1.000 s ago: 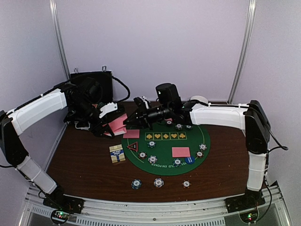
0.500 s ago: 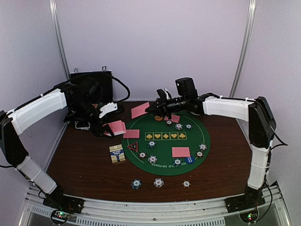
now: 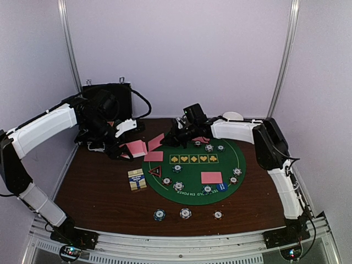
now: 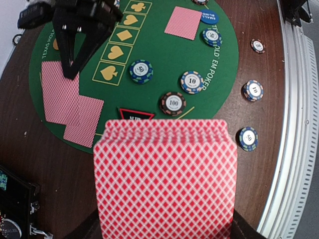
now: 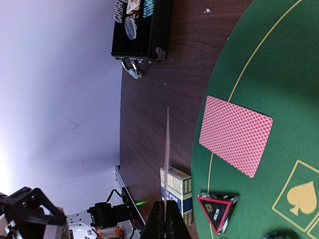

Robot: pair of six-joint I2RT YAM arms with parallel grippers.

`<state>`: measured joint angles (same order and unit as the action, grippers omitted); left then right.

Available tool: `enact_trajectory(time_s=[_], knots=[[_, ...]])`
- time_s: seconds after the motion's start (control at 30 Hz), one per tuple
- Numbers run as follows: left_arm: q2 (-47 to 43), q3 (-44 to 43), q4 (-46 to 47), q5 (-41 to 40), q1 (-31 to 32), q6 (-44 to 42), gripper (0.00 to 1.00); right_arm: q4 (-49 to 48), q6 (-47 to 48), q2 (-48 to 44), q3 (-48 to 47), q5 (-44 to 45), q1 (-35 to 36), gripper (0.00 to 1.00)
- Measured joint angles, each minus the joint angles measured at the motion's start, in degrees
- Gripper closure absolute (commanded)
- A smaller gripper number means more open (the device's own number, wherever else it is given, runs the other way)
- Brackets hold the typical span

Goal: Distribute texas hold em gaming equipment

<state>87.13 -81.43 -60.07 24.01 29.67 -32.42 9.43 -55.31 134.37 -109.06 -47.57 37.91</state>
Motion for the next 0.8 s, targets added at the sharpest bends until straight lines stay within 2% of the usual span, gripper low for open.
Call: enact_trajectory(time_s=[0.23,0.27,0.37,0.5,0.7,0.8], knots=[[0.0,0.0,0.0,0.0,0.0,0.0,0.96,5.0,1.2,11.9,-15.0,5.2,2.3,1.0],[0.0,0.0,0.0,0.0,0.0,0.0,0.96,5.1,1.3,12.3,-15.5,5.5,2.4,0.97],[0.0,0.0,0.0,0.0,0.0,0.0,0.96,6.3,1.6,14.5,-17.8,6.8,3.0,0.83],[0.0,0.0,0.0,0.0,0.0,0.0,0.96,8.8,2.8,15.5,-18.2,8.4,3.2,0.58],[0.0,0.0,0.0,0.1,0.0,0.1,0.96,15.4,8.7,14.3,-18.2,11.7,3.2,0.31],[0.0,0.0,0.0,0.2,0.0,0.3,0.96,18.4,11.7,11.2,-17.2,13.5,3.1,0.23]])
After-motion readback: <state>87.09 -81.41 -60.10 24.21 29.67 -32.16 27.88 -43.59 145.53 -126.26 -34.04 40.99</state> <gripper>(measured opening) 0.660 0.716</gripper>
